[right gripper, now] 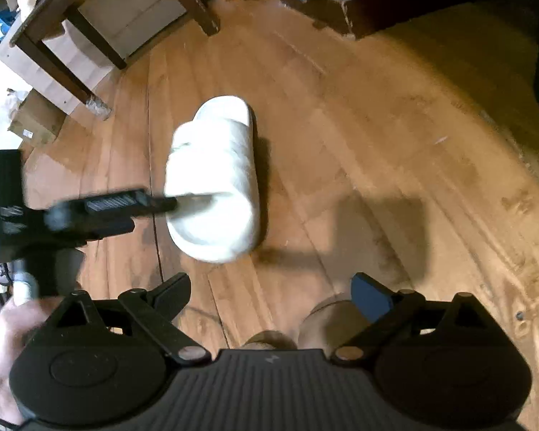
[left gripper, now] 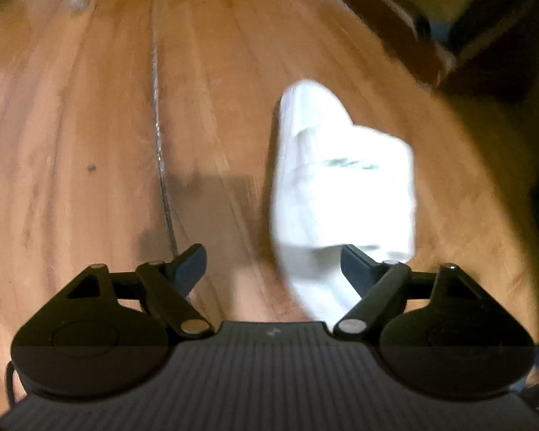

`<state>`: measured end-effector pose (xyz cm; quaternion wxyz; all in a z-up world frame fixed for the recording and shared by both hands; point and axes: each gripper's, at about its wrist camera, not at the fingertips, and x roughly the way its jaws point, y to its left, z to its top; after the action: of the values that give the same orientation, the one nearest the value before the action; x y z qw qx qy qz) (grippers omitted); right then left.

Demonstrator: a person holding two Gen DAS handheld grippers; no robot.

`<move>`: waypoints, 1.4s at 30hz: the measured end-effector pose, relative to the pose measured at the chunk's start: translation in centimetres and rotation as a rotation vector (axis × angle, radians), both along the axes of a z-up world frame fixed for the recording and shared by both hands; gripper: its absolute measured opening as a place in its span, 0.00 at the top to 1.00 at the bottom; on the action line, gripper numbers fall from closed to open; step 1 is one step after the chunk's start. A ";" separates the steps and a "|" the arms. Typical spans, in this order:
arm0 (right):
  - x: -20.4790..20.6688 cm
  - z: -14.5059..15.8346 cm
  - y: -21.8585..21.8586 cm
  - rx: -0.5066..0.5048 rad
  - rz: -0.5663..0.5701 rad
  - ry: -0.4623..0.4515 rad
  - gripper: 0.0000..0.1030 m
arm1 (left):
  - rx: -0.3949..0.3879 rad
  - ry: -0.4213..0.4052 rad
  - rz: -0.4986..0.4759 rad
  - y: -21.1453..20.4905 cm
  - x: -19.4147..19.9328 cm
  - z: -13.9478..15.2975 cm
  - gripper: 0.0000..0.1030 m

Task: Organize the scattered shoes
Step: 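Move the left gripper to the white NEON slide lying on its side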

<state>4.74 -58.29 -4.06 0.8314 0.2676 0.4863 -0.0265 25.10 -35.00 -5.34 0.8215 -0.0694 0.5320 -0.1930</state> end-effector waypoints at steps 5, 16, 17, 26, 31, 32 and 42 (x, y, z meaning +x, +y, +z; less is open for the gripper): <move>0.2 -0.6 0.3 -0.019 0.006 0.026 0.06 | 0.018 0.003 -0.032 0.3 1.4 0.6 0.20; 2.8 -1.6 2.0 0.001 0.036 0.039 0.06 | -0.005 0.009 0.006 -5.3 4.6 0.5 0.09; 2.8 -1.8 2.4 0.009 0.043 0.042 0.06 | 0.008 0.001 0.028 -5.3 5.0 0.4 0.07; 1.4 -2.2 5.0 -0.024 0.093 0.059 0.06 | -0.225 0.232 0.090 -0.2 7.0 -3.8 0.30; 1.4 -1.9 5.3 -0.019 0.091 0.054 0.06 | -0.227 0.283 0.072 2.0 5.6 -3.5 0.35; 1.6 -2.0 5.5 -0.015 0.093 0.053 0.06 | -0.236 0.301 0.083 2.5 5.5 -3.7 0.35; 2.0 -2.8 7.4 -0.025 0.124 0.069 0.06 | -0.295 0.515 0.211 4.9 6.4 -7.7 0.00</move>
<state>6.69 -50.92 -6.82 0.8174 0.2254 0.5301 0.0097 31.49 -30.05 -13.00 0.6564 -0.2893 0.6786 -0.1581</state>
